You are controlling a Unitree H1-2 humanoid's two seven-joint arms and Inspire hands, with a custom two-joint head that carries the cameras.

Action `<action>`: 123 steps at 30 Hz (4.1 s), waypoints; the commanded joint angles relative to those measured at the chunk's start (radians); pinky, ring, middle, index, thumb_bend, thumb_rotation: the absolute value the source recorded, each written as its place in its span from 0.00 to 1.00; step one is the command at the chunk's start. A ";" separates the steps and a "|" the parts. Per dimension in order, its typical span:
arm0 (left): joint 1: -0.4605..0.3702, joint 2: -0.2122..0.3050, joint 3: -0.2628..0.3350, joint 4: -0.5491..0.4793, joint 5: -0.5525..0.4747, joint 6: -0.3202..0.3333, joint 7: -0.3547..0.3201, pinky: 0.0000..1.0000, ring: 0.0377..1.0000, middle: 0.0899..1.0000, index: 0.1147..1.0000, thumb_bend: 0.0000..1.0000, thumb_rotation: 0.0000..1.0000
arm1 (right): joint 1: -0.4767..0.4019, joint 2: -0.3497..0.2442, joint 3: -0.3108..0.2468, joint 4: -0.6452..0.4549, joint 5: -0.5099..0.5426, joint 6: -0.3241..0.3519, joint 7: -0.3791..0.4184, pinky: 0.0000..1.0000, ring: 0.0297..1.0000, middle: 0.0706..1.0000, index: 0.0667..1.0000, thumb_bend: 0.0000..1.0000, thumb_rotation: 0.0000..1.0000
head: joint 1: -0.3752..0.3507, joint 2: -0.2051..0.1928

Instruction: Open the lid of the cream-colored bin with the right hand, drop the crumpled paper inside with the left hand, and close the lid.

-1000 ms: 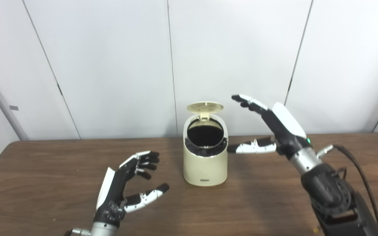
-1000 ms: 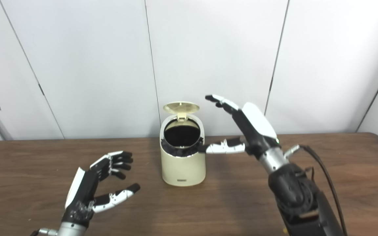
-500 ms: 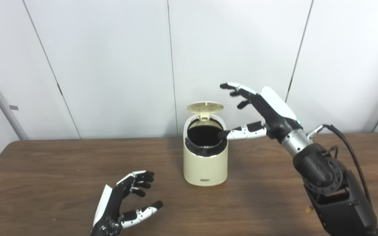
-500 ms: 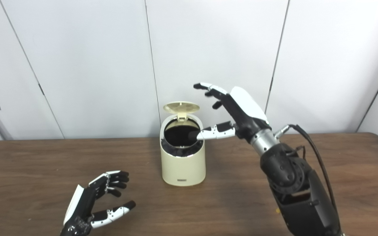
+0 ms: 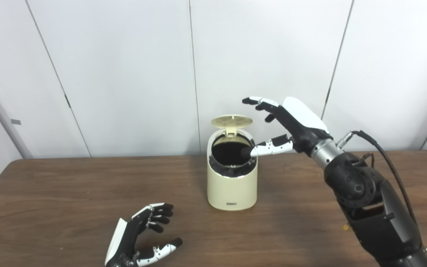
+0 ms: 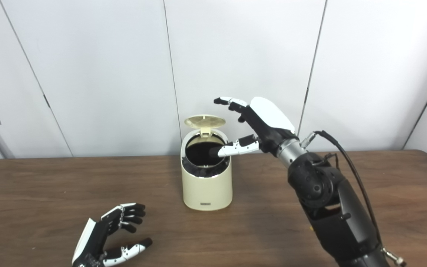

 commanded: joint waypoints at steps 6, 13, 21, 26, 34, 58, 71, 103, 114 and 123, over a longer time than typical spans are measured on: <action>-0.020 -0.002 -0.008 -0.012 0.015 -0.031 0.008 0.56 0.63 0.65 0.67 0.70 0.05 | -0.107 -0.023 0.040 0.034 -0.031 -0.094 -0.005 0.75 0.87 0.86 0.85 0.68 0.49 | 0.002 0.002; -0.022 -0.011 -0.010 -0.018 0.011 -0.017 0.003 0.54 0.63 0.65 0.67 0.71 0.05 | -0.120 -0.029 0.066 0.057 -0.063 -0.152 -0.002 0.77 0.90 0.86 0.84 0.74 0.57 | 0.009 0.003; -0.024 -0.015 -0.011 -0.029 0.020 0.000 0.000 0.54 0.63 0.64 0.67 0.72 0.05 | -0.109 -0.028 0.085 0.011 -0.099 -0.137 0.044 0.81 0.94 0.82 0.82 0.73 0.52 | 0.011 0.008; -0.027 -0.012 -0.008 -0.030 0.027 -0.005 0.006 0.55 0.62 0.64 0.67 0.71 0.06 | -0.087 -0.032 0.079 -0.024 -0.100 -0.144 0.060 0.85 0.94 0.80 0.79 0.72 0.49 | 0.014 0.013; -0.028 -0.007 -0.002 -0.039 0.030 0.013 0.003 0.56 0.62 0.65 0.67 0.70 0.08 | -0.056 -0.049 0.077 -0.052 -0.146 -0.196 0.025 0.94 0.90 0.71 0.71 0.71 0.49 | 0.013 0.020; -0.020 -0.012 -0.006 -0.068 0.032 0.042 -0.003 0.56 0.63 0.65 0.67 0.70 0.07 | 0.007 -0.063 0.071 -0.043 -0.152 -0.266 0.034 0.98 0.86 0.66 0.65 0.71 0.53 | 0.024 0.046; -0.017 -0.018 -0.012 -0.078 0.045 0.050 0.003 0.56 0.63 0.65 0.67 0.71 0.06 | 0.021 -0.056 0.107 -0.043 -0.181 -0.275 0.068 0.96 0.87 0.67 0.66 0.74 0.48 | 0.029 0.057; -0.014 -0.017 -0.010 -0.104 0.040 0.072 -0.003 0.56 0.62 0.65 0.67 0.71 0.07 | 0.027 -0.111 0.198 -0.031 -0.323 -0.323 0.184 1.00 0.87 0.67 0.67 0.75 0.54 | 0.036 0.078; -0.015 -0.018 -0.011 -0.102 0.041 0.069 -0.002 0.56 0.63 0.65 0.67 0.70 0.08 | 0.056 -0.057 0.092 -0.065 -0.211 -0.248 0.125 0.93 0.85 0.67 0.66 0.74 0.51 | 0.039 0.079; -0.015 -0.022 -0.014 -0.108 0.047 0.079 -0.001 0.56 0.63 0.65 0.67 0.71 0.09 | 0.145 0.032 -0.092 -0.101 -0.086 -0.154 -0.004 0.81 0.86 0.84 0.85 0.67 0.48 | 0.040 0.077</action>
